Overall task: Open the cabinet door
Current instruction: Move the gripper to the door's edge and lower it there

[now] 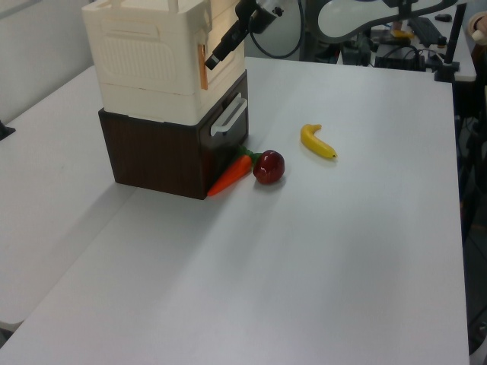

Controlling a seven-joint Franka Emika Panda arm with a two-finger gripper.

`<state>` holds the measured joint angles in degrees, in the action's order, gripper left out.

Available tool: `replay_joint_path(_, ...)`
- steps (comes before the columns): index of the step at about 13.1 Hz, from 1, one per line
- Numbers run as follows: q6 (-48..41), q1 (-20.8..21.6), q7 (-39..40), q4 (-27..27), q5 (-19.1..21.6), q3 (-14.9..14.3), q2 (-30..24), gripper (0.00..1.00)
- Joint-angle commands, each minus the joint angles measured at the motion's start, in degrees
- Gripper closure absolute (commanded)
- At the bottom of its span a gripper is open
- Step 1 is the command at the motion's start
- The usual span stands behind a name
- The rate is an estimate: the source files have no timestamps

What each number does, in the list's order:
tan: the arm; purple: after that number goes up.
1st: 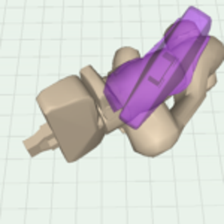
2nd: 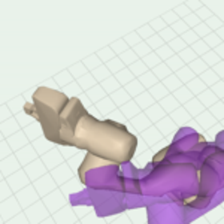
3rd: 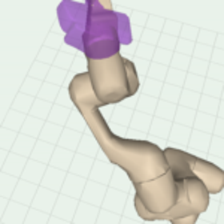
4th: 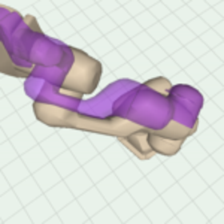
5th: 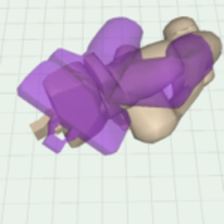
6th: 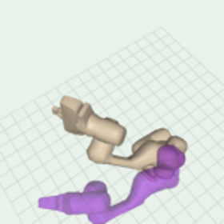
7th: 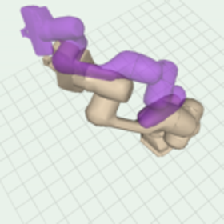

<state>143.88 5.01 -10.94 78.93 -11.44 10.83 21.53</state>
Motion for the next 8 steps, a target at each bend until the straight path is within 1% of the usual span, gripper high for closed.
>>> replay_joint_path(1,4.7,1.6,-4.9,0.1,-2.4,-0.6,0.6,0.29)
replay_joint_path(4,5.2,1.6,-5.4,-0.6,-6.6,-0.5,1.2,0.29)
replay_joint_path(6,5.3,1.6,-5.8,-1.0,-7.1,-0.5,1.9,0.32)
replay_joint_path(7,5.3,1.6,-5.9,-1.3,-7.4,-0.5,2.0,0.37)
replay_joint_path(8,5.3,1.5,-5.9,-1.3,-7.6,-0.5,2.0,0.38)
